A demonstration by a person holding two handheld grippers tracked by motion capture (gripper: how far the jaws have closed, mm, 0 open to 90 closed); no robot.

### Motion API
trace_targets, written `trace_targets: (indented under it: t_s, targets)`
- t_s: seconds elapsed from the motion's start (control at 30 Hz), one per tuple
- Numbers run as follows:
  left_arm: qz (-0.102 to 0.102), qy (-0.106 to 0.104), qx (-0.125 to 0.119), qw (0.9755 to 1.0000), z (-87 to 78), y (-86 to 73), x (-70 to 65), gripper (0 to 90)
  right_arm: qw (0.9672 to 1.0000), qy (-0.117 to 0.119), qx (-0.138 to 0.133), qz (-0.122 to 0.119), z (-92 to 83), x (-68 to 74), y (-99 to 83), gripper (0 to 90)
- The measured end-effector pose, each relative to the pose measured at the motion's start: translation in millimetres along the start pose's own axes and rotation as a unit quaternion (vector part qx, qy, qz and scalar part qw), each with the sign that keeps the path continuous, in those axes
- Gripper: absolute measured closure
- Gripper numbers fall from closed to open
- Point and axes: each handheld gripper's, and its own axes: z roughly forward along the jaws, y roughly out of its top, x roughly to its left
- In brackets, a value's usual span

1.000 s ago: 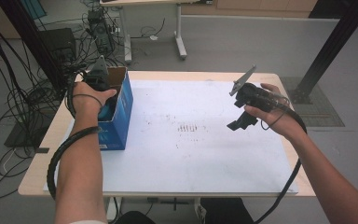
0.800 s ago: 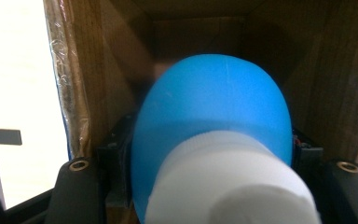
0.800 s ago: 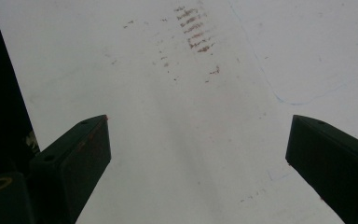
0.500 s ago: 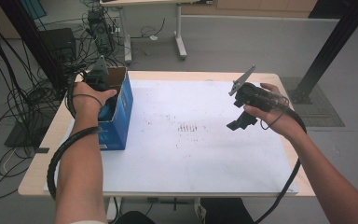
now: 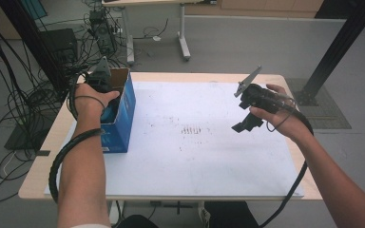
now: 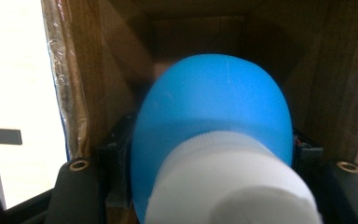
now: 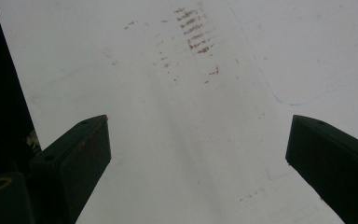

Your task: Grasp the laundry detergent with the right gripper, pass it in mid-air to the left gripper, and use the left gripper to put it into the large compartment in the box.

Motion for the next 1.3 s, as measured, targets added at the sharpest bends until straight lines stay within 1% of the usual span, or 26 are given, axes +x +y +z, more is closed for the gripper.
trace_targets:
  t_s: [0.5,0.77,0.97,1.3]
  targets:
    - [0.001,0.001,0.001,1.0000,1.2,-0.3,-0.3,35.9,1.0000,0.000,0.002,-0.004,-1.6,0.1,0.7,6.4]
    - [-0.002,-0.002,-0.001,1.0000,1.6,-0.8,0.6,35.9,1.0000,-0.001,0.002,-0.001,-2.2,0.5,0.2,6.4]
    - [-0.001,-0.001,0.000,1.0000,1.6,-0.5,0.5,35.9,1.0000,-0.002,0.002,0.000,-3.0,0.5,-0.3,6.4]
    - [-0.001,-0.001,0.001,1.0000,1.5,-0.5,0.7,35.9,1.0000,-0.002,0.003,-0.004,-2.1,1.0,0.5,6.4]
